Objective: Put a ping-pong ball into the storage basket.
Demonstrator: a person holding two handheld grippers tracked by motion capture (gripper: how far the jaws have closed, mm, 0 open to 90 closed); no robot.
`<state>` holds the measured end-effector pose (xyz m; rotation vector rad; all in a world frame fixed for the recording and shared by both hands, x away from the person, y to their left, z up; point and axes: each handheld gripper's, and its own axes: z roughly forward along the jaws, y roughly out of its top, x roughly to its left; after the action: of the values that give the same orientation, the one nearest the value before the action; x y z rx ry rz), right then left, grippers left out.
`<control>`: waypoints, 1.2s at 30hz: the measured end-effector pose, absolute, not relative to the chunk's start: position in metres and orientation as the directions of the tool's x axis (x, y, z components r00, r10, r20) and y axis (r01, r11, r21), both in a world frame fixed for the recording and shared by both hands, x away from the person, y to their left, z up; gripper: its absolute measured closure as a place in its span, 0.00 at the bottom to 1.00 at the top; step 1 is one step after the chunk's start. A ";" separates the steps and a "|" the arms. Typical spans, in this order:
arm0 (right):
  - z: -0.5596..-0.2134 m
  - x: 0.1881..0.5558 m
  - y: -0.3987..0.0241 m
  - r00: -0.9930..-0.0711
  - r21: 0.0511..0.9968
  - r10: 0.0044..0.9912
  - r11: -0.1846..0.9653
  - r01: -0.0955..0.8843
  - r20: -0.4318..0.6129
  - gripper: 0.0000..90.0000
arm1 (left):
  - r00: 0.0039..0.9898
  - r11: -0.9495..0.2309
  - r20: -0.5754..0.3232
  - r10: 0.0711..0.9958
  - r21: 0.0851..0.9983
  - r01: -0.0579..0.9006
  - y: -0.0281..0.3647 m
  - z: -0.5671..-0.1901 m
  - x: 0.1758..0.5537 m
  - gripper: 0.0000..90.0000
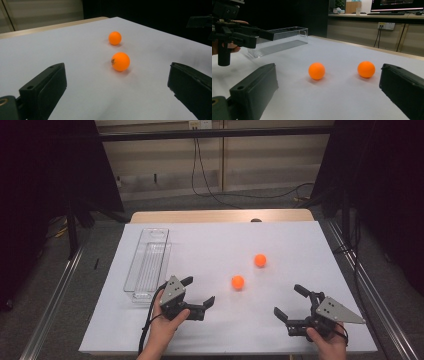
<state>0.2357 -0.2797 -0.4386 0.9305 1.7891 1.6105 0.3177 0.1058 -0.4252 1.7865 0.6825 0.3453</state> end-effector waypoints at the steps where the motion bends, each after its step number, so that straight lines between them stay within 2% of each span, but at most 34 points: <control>1: -0.439 0.236 -0.280 -0.606 0.991 0.794 0.039 0.132 0.049 0.01 | 0.788 -0.197 -0.107 0.607 0.940 0.280 0.105 -0.426 0.318 0.02; 36: -0.438 0.236 -0.280 -0.612 0.991 0.789 0.037 0.128 0.049 0.01 | 0.796 -0.236 -0.111 0.595 0.922 0.306 0.082 -0.433 0.329 0.03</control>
<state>0.2360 -0.2801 -0.4385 0.9260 1.7898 1.6194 0.3293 0.0821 -0.4331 1.8380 0.6896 0.3147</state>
